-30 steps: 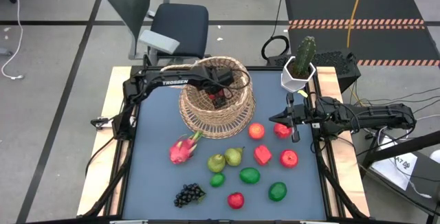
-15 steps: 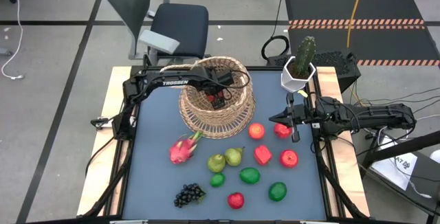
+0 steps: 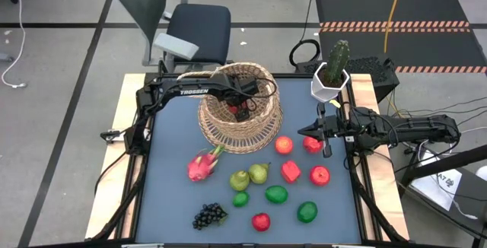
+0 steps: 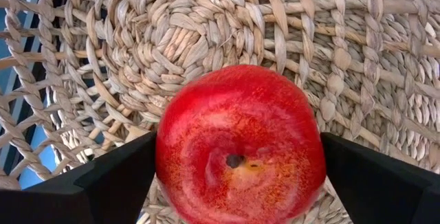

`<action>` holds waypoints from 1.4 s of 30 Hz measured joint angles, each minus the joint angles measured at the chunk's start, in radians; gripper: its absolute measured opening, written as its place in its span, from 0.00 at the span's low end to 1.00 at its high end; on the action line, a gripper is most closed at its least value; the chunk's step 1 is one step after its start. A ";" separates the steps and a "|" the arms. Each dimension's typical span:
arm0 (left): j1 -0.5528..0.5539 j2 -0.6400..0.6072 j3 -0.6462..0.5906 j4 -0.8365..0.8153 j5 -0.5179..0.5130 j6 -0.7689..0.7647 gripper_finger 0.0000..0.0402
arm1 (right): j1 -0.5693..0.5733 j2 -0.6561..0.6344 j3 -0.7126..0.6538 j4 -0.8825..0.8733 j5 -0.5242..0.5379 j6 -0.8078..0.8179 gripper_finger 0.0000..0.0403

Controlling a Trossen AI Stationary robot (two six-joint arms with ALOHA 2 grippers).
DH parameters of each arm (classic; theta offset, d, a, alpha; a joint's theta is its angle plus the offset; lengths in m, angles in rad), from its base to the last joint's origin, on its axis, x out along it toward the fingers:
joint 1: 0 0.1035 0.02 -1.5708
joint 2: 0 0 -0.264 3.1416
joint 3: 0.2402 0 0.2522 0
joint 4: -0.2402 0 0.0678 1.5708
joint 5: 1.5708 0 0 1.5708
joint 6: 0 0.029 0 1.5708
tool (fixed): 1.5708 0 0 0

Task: Build produce basket
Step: Put the apple into the basket

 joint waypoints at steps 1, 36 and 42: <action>0.000 0.000 0.000 0.000 0.000 -0.001 0.97 | 0.000 0.000 0.000 0.000 0.000 0.000 0.00; -0.095 -0.366 0.006 -0.046 -0.036 -0.064 0.97 | 0.000 0.000 0.000 0.000 0.001 0.014 0.00; -0.174 -0.491 0.006 -0.046 -0.140 -0.068 0.97 | 0.000 0.001 0.000 -0.005 0.048 0.079 0.00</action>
